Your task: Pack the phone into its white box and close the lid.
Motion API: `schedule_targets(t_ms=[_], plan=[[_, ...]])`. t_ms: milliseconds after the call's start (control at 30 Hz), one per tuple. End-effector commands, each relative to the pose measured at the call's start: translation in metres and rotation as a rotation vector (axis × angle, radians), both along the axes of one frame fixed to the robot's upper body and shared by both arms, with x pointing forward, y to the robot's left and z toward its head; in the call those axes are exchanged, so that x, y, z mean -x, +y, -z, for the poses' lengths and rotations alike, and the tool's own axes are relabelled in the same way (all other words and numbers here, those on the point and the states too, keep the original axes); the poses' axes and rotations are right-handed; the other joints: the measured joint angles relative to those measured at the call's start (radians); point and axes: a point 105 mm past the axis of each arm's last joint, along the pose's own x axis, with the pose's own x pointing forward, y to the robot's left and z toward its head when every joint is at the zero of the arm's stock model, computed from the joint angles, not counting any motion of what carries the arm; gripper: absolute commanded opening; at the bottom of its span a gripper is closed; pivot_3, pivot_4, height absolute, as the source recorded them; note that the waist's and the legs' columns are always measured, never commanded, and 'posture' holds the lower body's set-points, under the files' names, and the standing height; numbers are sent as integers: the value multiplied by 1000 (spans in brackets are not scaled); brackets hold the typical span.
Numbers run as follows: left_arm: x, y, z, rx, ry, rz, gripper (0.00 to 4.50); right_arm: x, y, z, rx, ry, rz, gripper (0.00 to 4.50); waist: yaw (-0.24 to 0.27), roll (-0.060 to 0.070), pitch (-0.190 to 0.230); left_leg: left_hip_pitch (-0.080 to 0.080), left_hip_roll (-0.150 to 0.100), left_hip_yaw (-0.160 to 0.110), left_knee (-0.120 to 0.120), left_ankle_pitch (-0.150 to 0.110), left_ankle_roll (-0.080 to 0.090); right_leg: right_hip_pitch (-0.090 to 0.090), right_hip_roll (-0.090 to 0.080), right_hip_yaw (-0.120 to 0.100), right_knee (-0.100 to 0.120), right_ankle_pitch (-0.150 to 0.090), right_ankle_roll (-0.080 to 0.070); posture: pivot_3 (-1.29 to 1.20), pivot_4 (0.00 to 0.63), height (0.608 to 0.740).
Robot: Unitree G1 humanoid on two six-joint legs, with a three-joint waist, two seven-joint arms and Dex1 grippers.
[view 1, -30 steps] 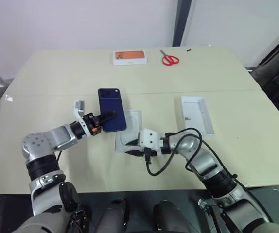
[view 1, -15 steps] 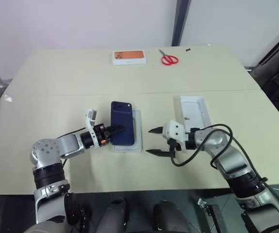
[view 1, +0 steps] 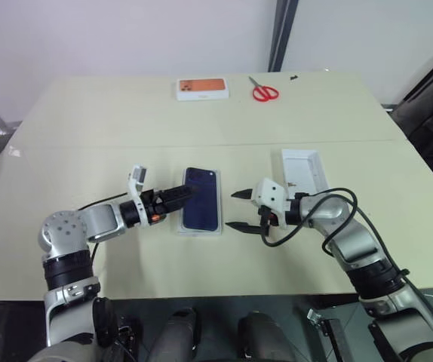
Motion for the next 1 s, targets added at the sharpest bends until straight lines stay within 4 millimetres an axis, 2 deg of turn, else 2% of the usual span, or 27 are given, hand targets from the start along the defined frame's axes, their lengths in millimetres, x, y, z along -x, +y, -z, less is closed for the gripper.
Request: schedule_targets(t_ms=[33, 167, 233, 267, 333, 367, 433, 500, 533, 600, 800, 1000], plan=[[6, 5, -14, -24, -77, 18, 4382, -6, 0, -11, -13, -53, 4, 3865, -1, 0, 0, 0, 0, 0, 0, 0, 0, 0, 0, 0, 0, 0, 0, 0, 150, 734], [3, 23, -18, -81, -100, -35, 4382, -13, -1, -13, -12, -78, 36, 3865, -1, 0, 0, 0, 0, 0, 0, 0, 0, -1, 0, 0, 0, 0, 0, 0, 150, 734], [1, 30, -13, -162, -111, -63, 4382, -17, -1, -12, -9, -94, 49, 3865, -1, 0, 0, 0, 0, 0, 0, 0, 0, -1, 0, 0, 0, 0, 0, 0, 150, 734], [1, 30, -14, -141, -110, -67, 4460, -20, -2, -12, -9, -103, 68, 3608, -1, 0, 0, 0, 0, 0, 0, 0, 0, 0, 0, 0, 0, 0, 0, 0, 150, 734], [-4, 34, -16, -116, -118, -101, 3915, -23, -2, -12, -10, -97, 78, 2967, 2, 0, 0, 0, 0, 0, 0, 0, 0, 0, 0, 0, 0, 0, 0, 0, 150, 734], [-6, 36, -16, -125, -122, -117, 3576, -23, -2, -11, -7, -96, 75, 2458, 3, 0, 0, 0, 0, 0, 0, 0, 0, 0, 0, 0, 0, 0, 0, 0, 150, 734], [-12, 42, -10, -216, -147, -164, 2690, -27, -3, -12, 1, -114, 89, 1494, 1, 0, 0, 0, 0, 0, 0, 0, 0, 0, 0, 0, 0, 0, 0, 0, 150, 734], [-23, 52, -5, -287, -171, -239, 1587, -31, -2, -13, 8, -140, 103, 351, 0, 0, 0, 0, 0, 0, 0, 0, 0, 0, 0, 0, 0, 0, 0, 0, 150, 734], [-25, 54, -2, -327, -186, -243, 1057, -33, -1, -13, 17, -153, 106, 0, 0, 0, 0, 0, 0, 0, 0, 0, 0, 0, 0, 0, 0, 0, 0, 0, 150, 734], [-21, 47, 10, -393, -192, -190, 35, -37, 1, -8, 49, -168, 119, 0, -3, 0, 0, 0, 0, 0, -1, 0, 0, -1, 0, 0, 0, 0, 0, 0, 150, 734], [-21, 40, 35, -516, -212, -139, 35, -43, 11, -1, 76, -185, 143, 0, -1, 1, 0, 0, 0, 1, -1, 0, 0, -1, 0, 1, 0, 0, 0, 0, 150, 734], [-20, 1, 32, -509, -390, -27, 35, -42, 17, 3, 83, -197, 137, 0, 3, 1, 0, 0, 0, 0, 0, 0, 0, 0, 0, 0, 0, 0, 0, 0, 150, 734]])
